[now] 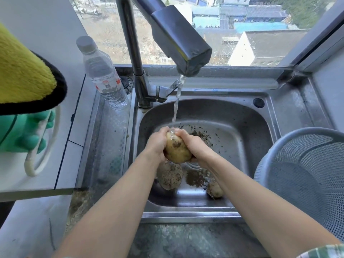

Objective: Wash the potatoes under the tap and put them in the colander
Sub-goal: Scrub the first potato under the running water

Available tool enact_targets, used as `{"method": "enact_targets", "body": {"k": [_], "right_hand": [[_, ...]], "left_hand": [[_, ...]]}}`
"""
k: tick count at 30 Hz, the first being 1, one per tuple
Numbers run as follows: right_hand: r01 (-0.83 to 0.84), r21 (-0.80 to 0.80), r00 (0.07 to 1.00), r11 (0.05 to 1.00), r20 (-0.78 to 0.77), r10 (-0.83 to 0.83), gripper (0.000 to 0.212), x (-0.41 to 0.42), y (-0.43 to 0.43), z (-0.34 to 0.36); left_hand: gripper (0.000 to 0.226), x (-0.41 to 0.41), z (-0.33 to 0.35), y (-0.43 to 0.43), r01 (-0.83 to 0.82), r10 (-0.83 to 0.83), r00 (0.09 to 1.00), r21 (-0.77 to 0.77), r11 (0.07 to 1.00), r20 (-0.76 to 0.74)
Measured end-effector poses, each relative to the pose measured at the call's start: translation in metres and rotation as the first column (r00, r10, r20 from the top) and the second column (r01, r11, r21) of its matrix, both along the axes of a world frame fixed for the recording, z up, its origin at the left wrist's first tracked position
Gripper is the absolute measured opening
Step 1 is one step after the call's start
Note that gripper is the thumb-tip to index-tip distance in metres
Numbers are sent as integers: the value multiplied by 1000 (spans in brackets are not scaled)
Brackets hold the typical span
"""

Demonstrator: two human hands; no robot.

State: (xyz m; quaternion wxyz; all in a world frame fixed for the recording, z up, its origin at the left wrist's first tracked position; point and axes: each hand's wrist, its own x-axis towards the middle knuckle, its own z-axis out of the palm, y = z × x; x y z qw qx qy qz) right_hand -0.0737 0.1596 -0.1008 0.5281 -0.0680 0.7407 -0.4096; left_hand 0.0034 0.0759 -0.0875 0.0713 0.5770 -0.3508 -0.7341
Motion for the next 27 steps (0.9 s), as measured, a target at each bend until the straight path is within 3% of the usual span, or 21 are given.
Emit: {"method": "enact_targets", "body": {"k": [2, 4, 6, 9, 12, 14, 16, 18, 20, 23, 25, 27], "right_hand": [[38, -27, 997, 999, -60, -39, 45, 1, -3, 1], [18, -20, 981, 1000, -193, -21, 62, 0, -6, -1], [-51, 2, 955, 999, -293, 49, 72, 0, -4, -1], [-102, 18, 941, 995, -323, 102, 70, 2, -1, -1], [-51, 17, 941, 999, -335, 53, 72, -1, -3, 0], [-76, 49, 921, 996, -378, 89, 73, -2, -3, 1], [-109, 68, 931, 992, -344, 126, 76, -2, -2, 1], [-13, 41, 987, 999, -160, 19, 71, 0, -3, -1], [102, 50, 995, 994, -3, -102, 67, -2, -6, 1], [70, 124, 997, 990, 4, -71, 72, -8, -8, 6], [-10, 128, 998, 992, -63, 18, 80, -8, -7, 10], [-65, 107, 992, 992, -105, 76, 83, -5, -6, 11]], "left_hand": [[25, -3, 3, 9, 42, -39, 999, -172, 984, 26], [25, -2, 4, 18, 67, -51, 997, -333, 941, 56], [26, -1, 2, 12, 57, -41, 997, -267, 962, 67], [31, -2, 3, 0, -25, 33, 998, -128, 991, 54], [21, -2, 1, 18, 53, -47, 999, -337, 940, 26], [24, -1, -4, 23, 46, -42, 999, -360, 932, 19], [31, -3, -3, 12, 3, 5, 999, -237, 972, 35], [38, 0, -5, 6, 6, -6, 1000, -189, 982, -1], [43, 5, -8, 13, 92, -135, 986, -351, 932, -101], [61, 14, -20, 25, 178, -285, 952, -549, 817, -115], [40, 10, -18, 23, 95, -188, 976, -563, 821, -108], [17, 1, -11, 18, -40, -10, 994, -451, 891, -107]]}}
